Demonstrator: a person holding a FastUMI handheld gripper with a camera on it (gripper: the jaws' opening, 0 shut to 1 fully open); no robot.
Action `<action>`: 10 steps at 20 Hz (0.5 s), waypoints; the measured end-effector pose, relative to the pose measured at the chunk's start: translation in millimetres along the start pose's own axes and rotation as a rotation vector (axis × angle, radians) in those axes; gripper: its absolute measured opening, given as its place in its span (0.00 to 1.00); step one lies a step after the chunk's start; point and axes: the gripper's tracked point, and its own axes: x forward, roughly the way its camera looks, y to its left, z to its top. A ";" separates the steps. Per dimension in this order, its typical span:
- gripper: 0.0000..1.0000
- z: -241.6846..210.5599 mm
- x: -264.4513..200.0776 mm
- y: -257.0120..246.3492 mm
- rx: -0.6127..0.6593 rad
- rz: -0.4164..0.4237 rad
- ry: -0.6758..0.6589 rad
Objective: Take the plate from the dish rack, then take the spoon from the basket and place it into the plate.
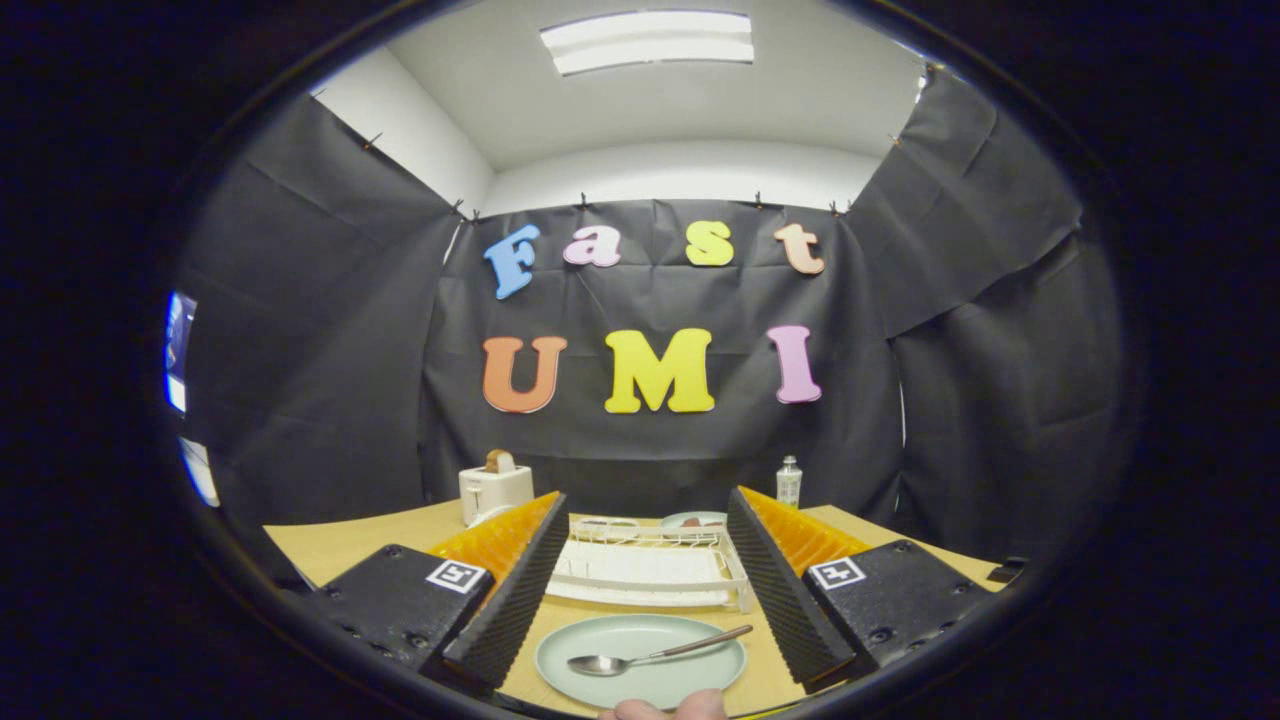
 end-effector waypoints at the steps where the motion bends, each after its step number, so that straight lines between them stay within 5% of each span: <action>1: 1.00 1.3 -0.8 4.7 0.003 0.004 0.000; 10: 1.00 3.1 -6.0 36.7 -0.022 0.025 0.009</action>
